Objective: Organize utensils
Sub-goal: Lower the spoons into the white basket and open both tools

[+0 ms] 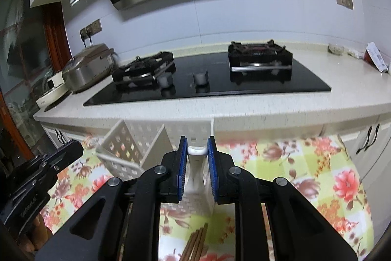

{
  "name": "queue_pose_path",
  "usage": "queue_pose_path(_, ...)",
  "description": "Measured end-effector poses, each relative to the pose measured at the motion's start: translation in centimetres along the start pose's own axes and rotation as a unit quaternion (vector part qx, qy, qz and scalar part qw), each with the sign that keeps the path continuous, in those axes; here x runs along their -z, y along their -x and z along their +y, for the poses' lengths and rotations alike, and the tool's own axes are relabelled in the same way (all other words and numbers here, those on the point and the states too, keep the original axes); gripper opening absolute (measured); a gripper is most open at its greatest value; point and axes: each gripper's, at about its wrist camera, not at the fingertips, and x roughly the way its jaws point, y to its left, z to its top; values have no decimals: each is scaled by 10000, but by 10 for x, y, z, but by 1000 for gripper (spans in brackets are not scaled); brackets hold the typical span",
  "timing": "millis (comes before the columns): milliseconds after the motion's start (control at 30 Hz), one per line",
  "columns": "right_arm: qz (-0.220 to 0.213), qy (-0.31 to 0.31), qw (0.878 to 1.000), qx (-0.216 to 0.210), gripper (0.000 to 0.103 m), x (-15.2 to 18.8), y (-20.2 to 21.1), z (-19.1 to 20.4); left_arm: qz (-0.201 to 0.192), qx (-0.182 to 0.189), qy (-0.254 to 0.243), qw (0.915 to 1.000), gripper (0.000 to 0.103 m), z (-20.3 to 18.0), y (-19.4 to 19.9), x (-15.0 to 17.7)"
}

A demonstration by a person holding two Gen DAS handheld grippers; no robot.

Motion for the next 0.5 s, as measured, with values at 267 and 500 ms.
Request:
queue_pose_path(267, 269, -43, 9996, 17, 20, 25, 4, -6, 129, -116, 206, 9996, 5, 9, 11, 14)
queue_pose_path(500, 403, -47, 9991, 99, 61, 42, 15, -13, 259, -211, 534, 9980, 29, 21, 41, 36)
